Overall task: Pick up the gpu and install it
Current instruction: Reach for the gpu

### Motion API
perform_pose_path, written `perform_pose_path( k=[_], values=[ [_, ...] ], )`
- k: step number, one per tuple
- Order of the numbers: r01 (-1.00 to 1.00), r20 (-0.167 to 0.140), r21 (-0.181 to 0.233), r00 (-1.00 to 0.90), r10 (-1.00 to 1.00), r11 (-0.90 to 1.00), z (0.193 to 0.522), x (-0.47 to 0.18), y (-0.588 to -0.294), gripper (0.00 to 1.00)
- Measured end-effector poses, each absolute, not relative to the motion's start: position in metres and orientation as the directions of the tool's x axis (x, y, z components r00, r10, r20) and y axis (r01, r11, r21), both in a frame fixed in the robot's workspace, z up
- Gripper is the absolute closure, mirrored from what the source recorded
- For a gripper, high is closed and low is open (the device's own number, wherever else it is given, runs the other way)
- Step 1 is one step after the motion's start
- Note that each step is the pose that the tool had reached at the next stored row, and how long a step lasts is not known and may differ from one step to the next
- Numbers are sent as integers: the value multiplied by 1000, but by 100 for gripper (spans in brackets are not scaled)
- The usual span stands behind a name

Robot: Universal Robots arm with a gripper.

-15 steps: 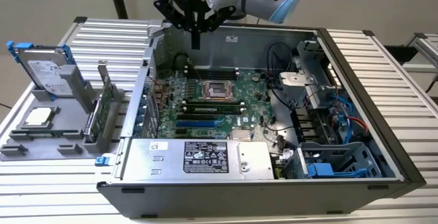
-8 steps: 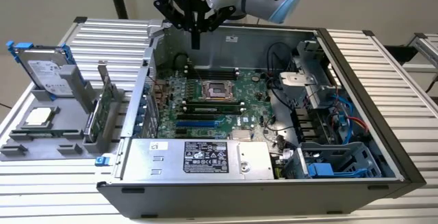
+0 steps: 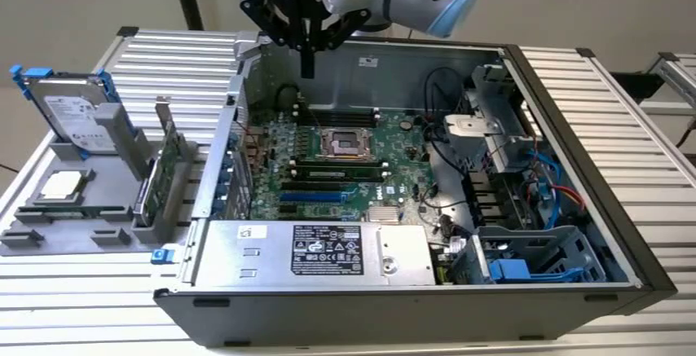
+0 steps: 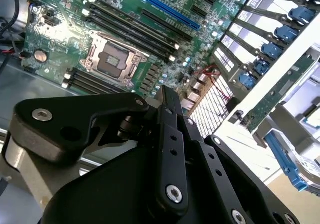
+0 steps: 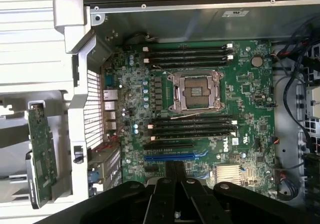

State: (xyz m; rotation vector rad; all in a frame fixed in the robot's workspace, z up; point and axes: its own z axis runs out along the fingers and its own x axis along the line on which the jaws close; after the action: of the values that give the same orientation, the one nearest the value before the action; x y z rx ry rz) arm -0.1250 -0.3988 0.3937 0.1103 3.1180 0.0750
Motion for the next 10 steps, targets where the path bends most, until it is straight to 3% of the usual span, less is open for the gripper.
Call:
perform_pose_path(
  k=[10],
  values=[
    [70, -19, 49, -997, 71, 996, 394, -132, -399, 100]
  ],
)
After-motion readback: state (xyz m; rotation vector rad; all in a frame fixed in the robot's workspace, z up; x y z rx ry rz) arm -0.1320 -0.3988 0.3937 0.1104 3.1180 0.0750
